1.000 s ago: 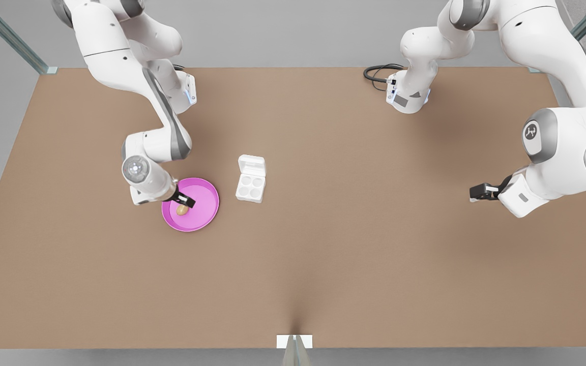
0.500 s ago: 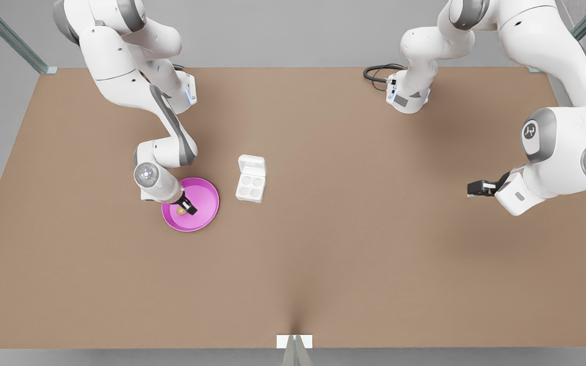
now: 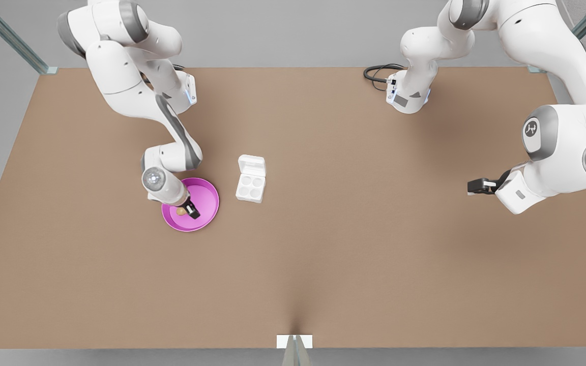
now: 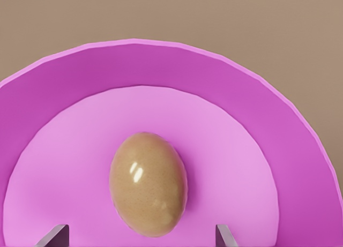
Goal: Pack egg into the box and close the box lid
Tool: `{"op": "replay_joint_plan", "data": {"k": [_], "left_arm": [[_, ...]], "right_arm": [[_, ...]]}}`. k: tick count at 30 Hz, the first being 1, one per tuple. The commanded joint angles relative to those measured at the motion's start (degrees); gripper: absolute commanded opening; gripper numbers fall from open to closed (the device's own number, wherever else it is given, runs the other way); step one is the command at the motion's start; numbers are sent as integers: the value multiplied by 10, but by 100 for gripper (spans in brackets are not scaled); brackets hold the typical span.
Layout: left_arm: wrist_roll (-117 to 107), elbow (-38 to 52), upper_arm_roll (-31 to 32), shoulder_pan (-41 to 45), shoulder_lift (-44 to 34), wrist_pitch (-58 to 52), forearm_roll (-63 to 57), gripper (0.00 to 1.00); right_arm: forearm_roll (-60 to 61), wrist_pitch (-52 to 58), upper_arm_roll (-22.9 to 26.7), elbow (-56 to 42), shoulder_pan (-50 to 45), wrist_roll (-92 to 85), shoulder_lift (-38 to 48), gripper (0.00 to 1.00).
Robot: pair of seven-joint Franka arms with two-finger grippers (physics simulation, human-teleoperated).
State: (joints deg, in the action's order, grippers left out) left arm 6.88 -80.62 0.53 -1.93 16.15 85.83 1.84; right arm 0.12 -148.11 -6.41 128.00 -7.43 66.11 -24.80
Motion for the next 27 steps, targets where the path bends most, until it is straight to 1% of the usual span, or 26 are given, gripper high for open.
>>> {"op": "replay_joint_plan", "data": {"k": [1, 4, 21, 27], "left_arm": [[-2, 0, 0, 0, -1, -6, 0, 100], [-2, 0, 0, 0, -2, -7, 0, 100], [-3, 0, 2, 4, -7, -16, 0, 100], [-3, 0, 3, 4, -7, -19, 0, 100]], "right_arm": [[0, -18, 0, -2, 0, 85, -3, 100], [0, -19, 0, -15, 1, 85, -10, 100], [-7, -19, 1, -20, 24, 59, -12, 100], [-7, -18, 1, -20, 41, 18, -12, 100]]}}
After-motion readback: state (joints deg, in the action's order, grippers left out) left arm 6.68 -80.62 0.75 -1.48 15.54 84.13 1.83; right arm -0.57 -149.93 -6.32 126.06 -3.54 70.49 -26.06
